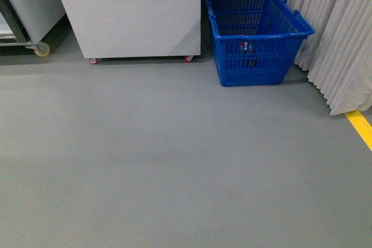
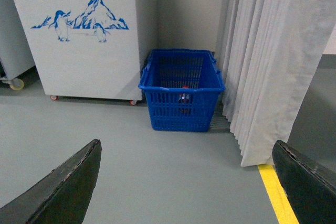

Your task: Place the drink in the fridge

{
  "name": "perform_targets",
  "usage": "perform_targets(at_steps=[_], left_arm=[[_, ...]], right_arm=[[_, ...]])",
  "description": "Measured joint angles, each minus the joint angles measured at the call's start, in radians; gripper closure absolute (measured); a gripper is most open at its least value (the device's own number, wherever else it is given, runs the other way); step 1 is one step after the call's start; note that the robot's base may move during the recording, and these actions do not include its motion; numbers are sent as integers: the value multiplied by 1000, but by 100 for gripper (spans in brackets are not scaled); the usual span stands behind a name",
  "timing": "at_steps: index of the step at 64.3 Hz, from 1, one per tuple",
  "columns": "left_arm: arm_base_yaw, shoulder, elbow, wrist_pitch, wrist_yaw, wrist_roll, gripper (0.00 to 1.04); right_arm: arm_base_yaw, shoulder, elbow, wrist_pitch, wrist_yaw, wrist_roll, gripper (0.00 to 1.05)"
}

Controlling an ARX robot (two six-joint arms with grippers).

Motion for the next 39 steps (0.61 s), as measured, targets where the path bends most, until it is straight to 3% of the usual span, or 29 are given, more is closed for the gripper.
perform_targets(at_steps=[39], left_arm=[[0, 0, 0, 0, 0, 0, 8]], right_arm=[[0, 0, 0, 0, 0, 0, 7]])
